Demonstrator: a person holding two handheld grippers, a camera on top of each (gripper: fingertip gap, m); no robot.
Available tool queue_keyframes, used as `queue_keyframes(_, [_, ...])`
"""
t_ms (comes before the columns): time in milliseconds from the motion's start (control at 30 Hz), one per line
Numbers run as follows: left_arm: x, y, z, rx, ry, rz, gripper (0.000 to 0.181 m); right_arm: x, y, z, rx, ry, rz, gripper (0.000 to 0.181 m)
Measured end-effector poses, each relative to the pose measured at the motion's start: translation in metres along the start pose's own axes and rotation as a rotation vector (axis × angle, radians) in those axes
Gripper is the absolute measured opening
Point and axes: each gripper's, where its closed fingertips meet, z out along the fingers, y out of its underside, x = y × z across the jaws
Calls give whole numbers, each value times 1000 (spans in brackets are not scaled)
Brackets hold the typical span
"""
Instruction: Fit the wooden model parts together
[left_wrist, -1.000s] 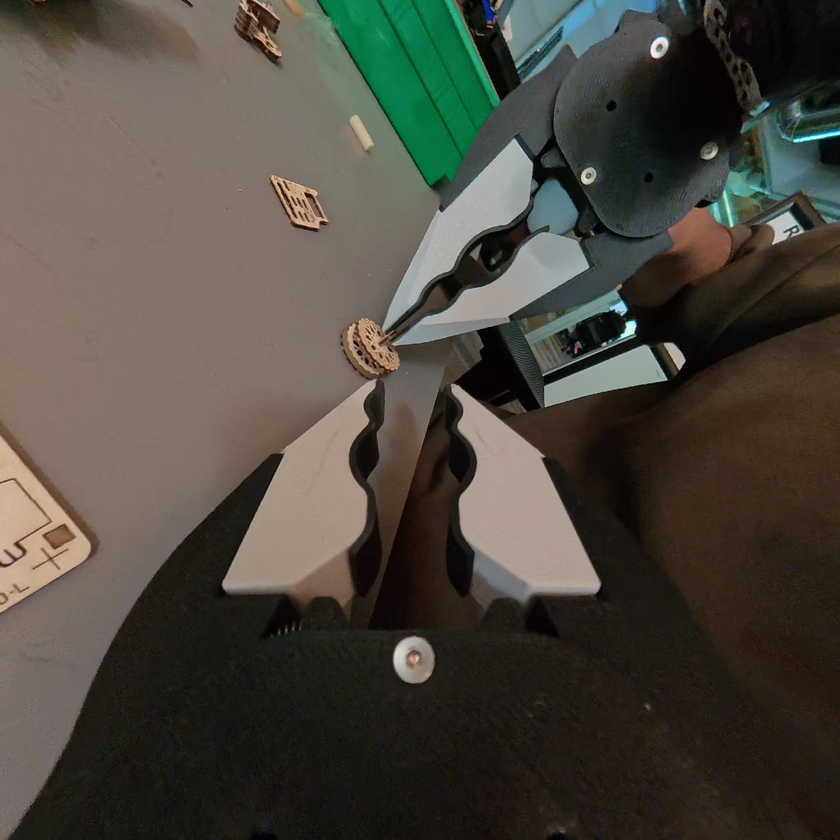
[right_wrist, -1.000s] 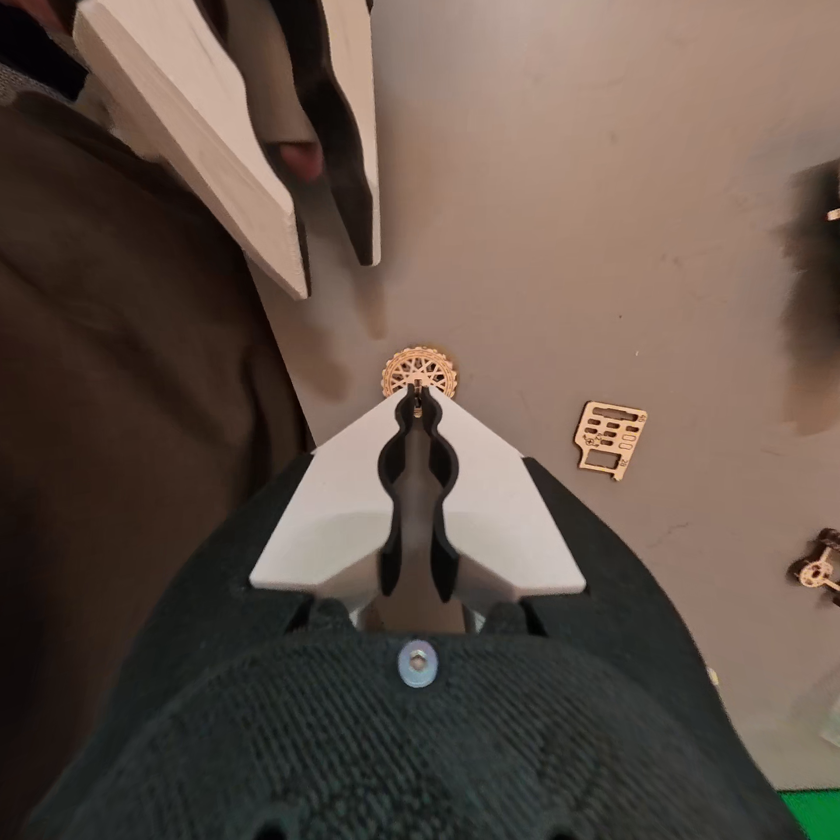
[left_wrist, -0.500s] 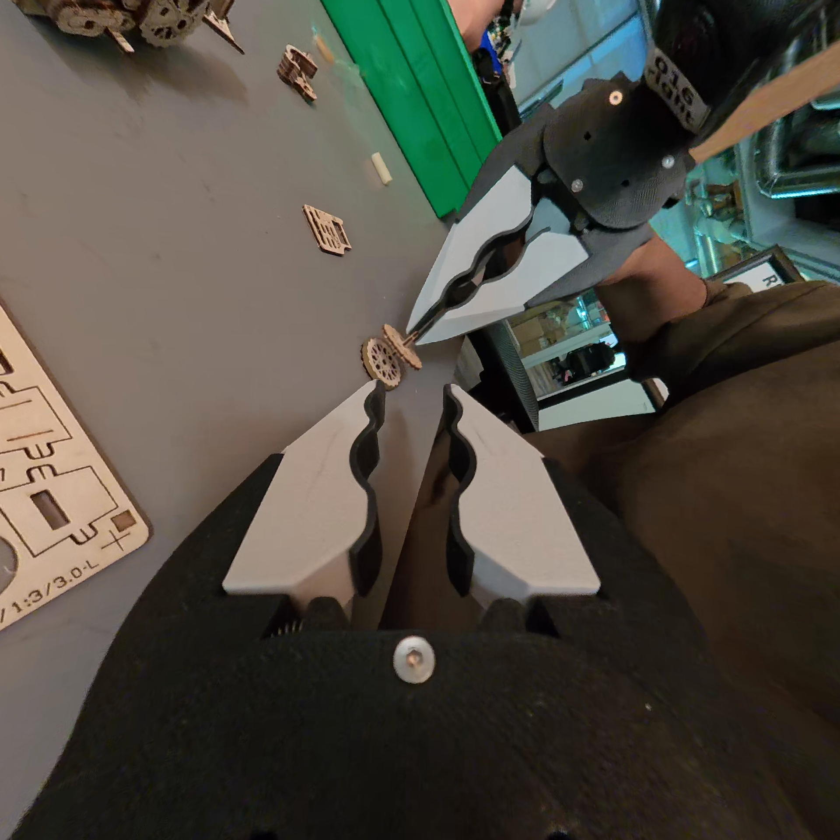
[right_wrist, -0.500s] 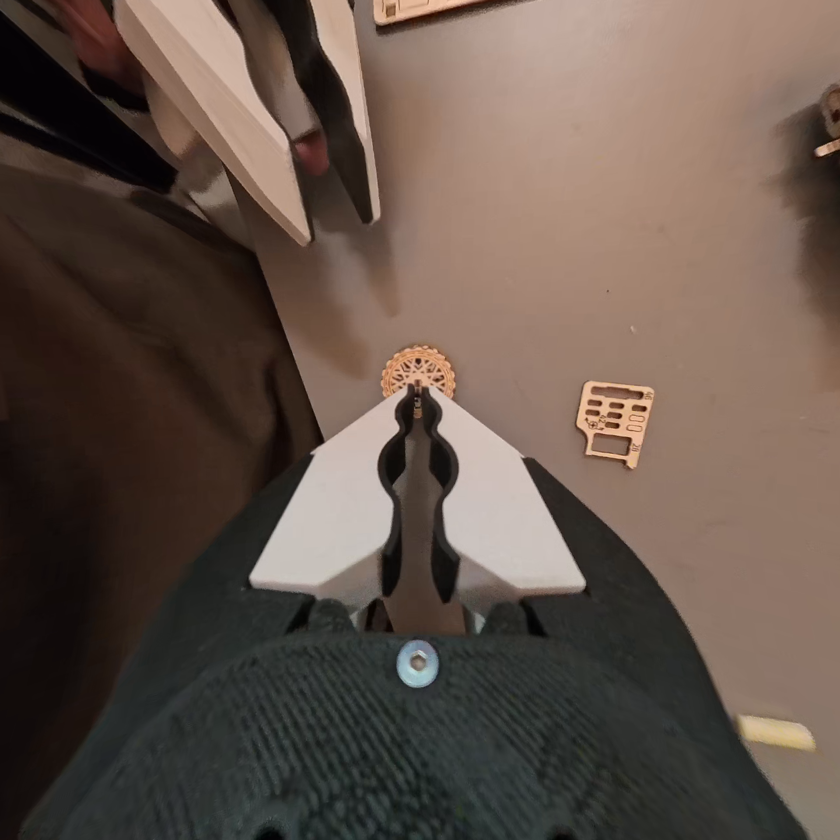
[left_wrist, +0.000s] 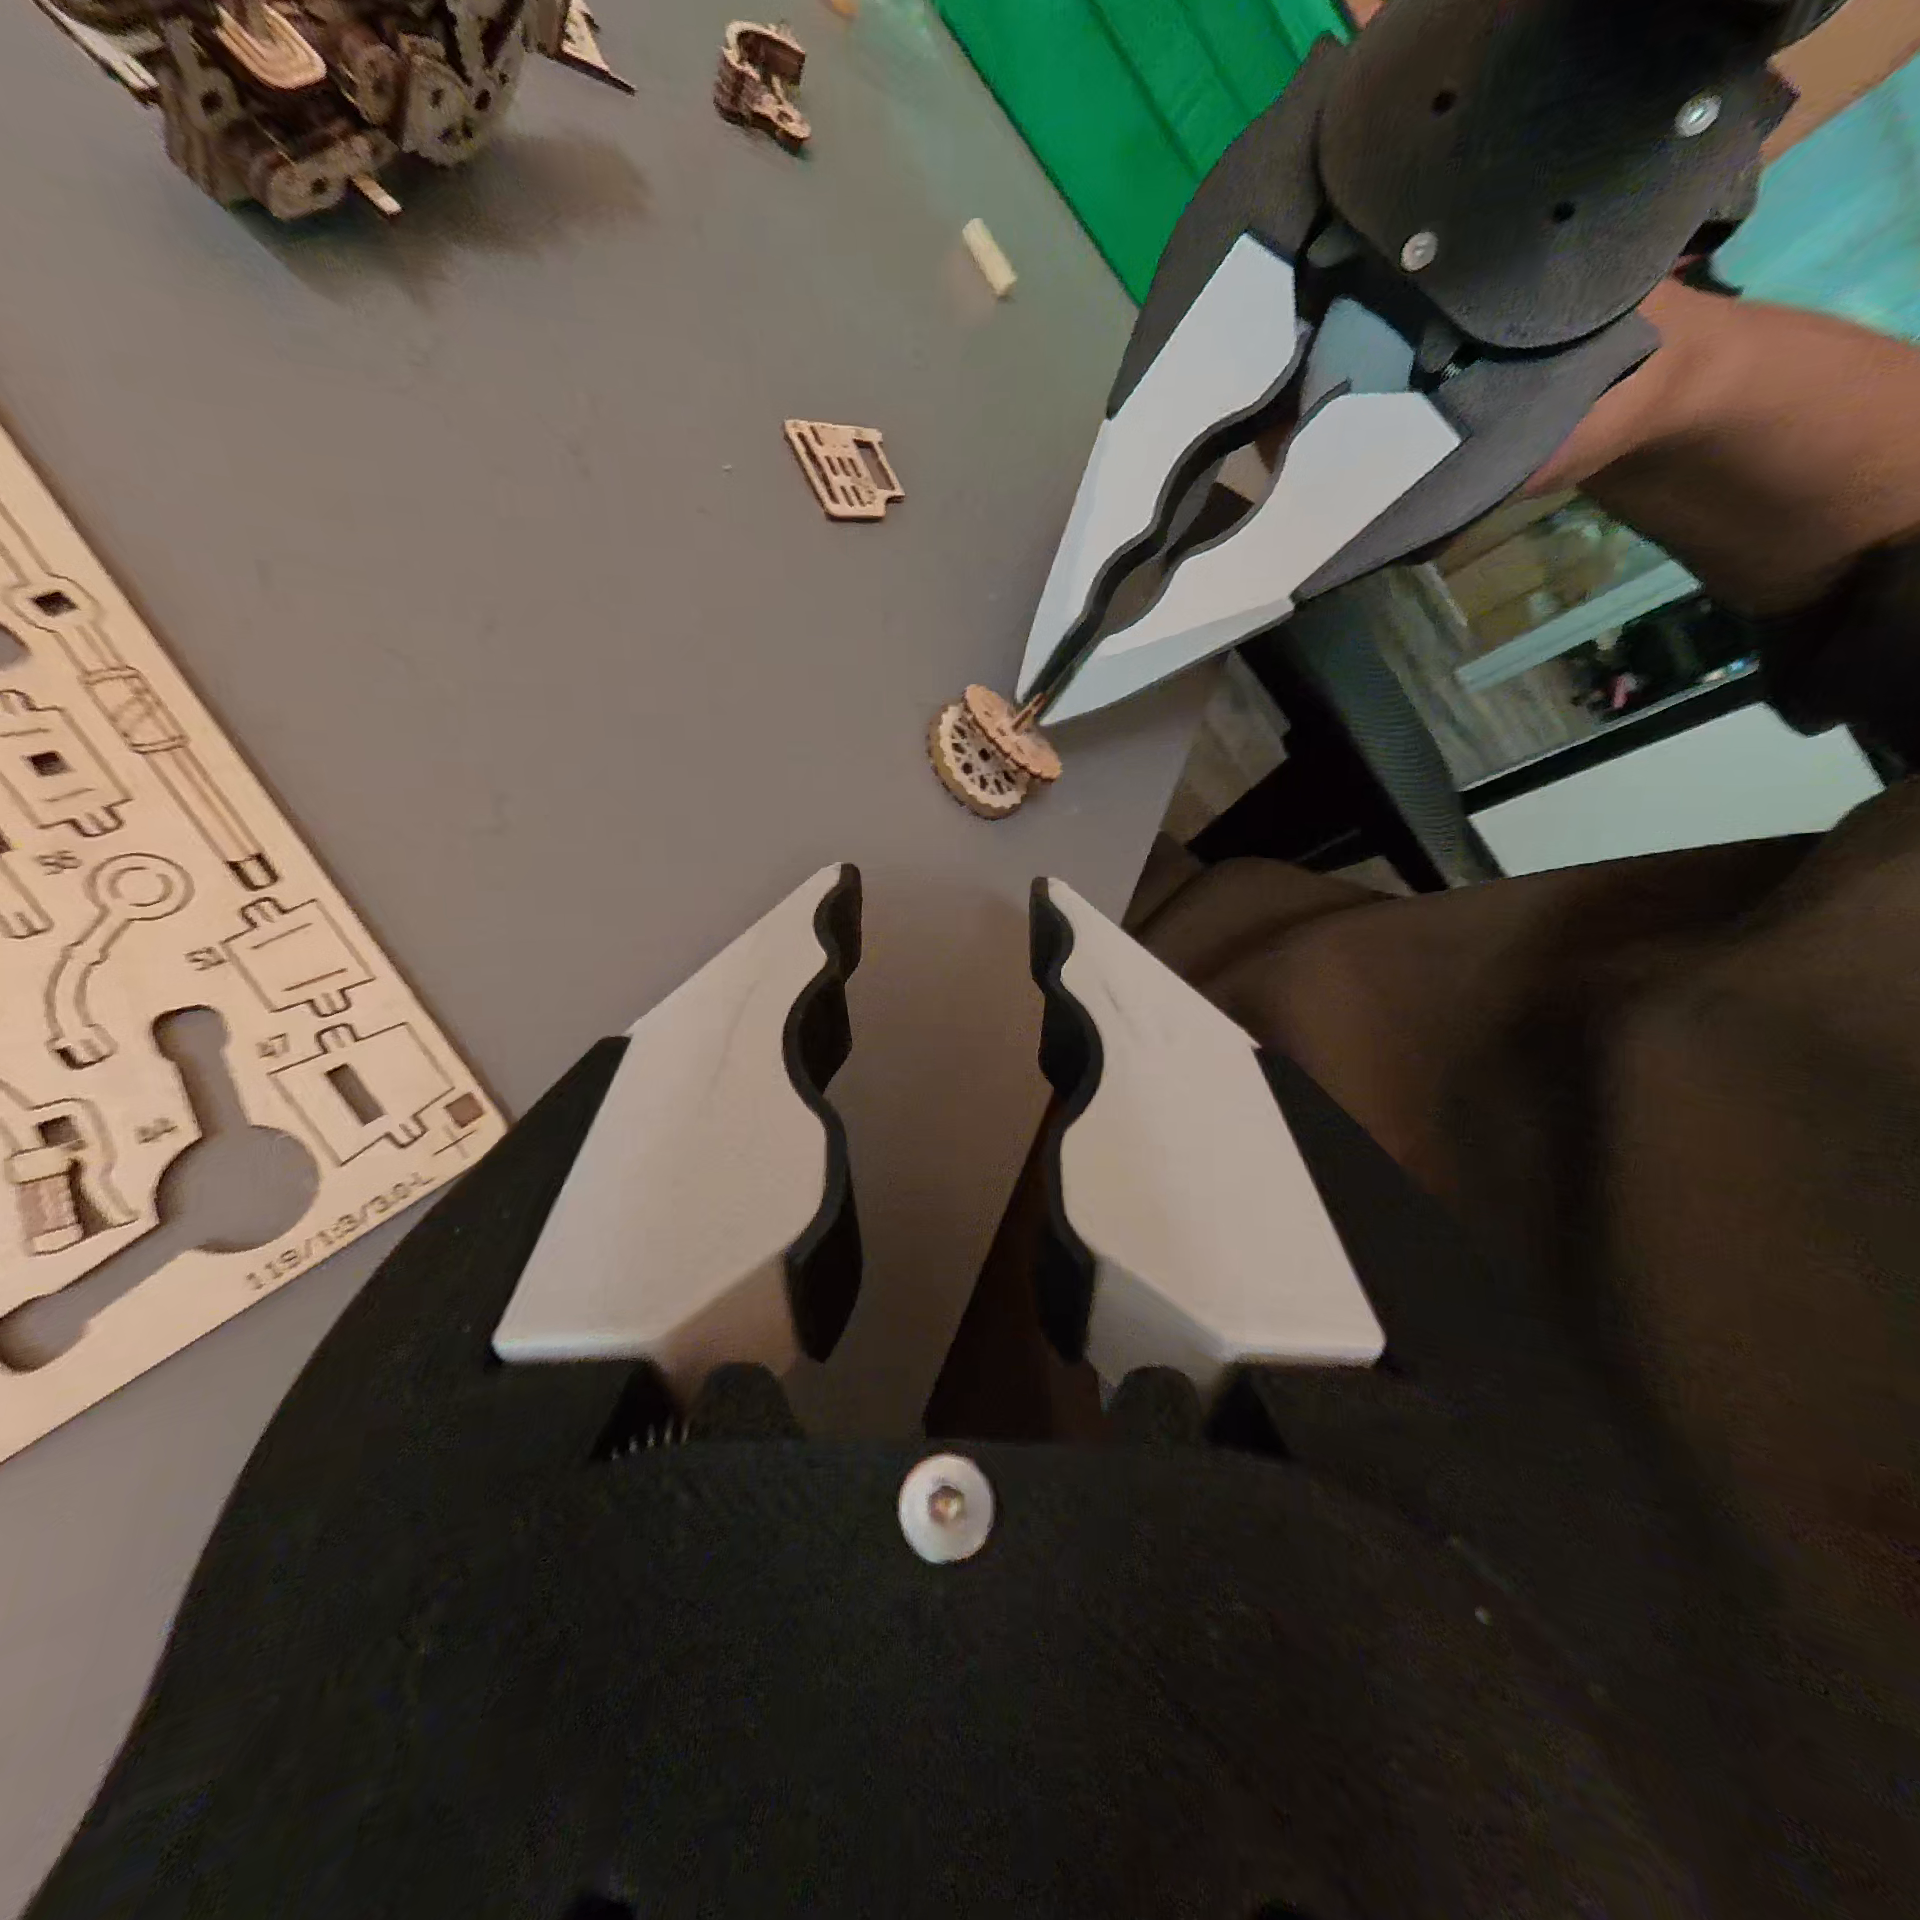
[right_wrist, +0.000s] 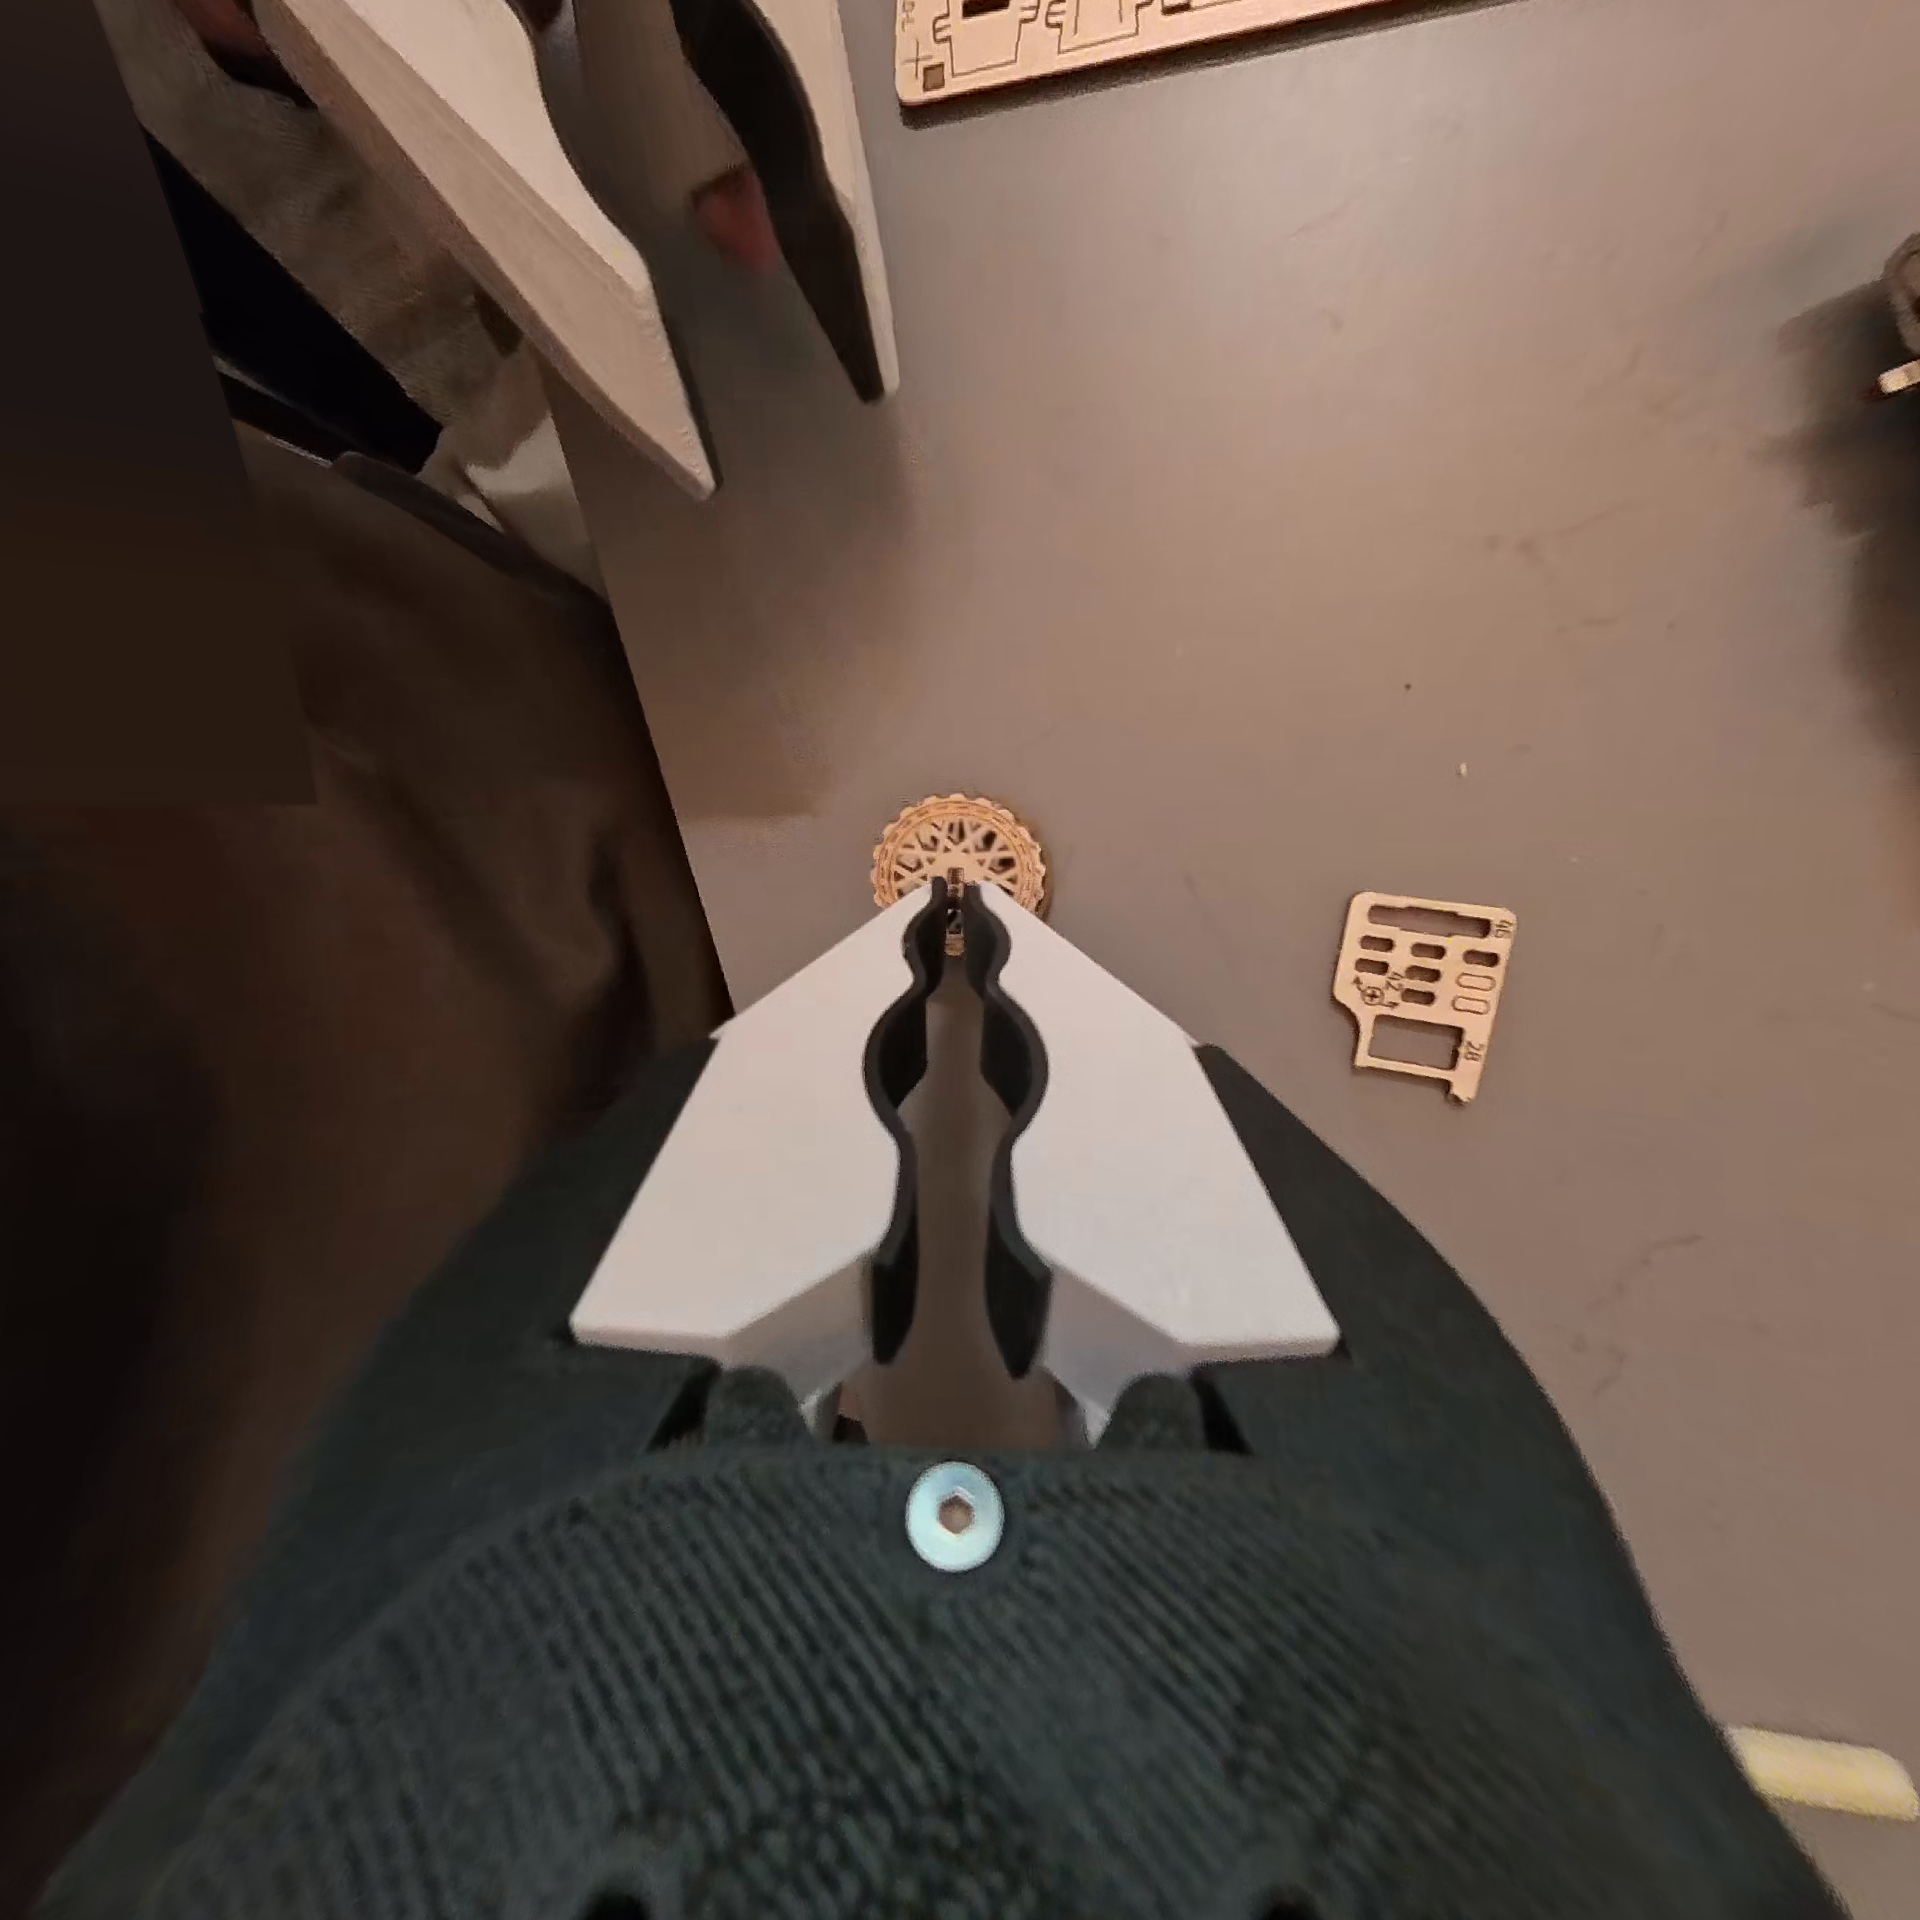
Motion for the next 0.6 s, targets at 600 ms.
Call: queue_keyframes(600, [2, 8, 0, -27, 51, -86, 32, -1, 0, 6, -266, 179, -223, 1])
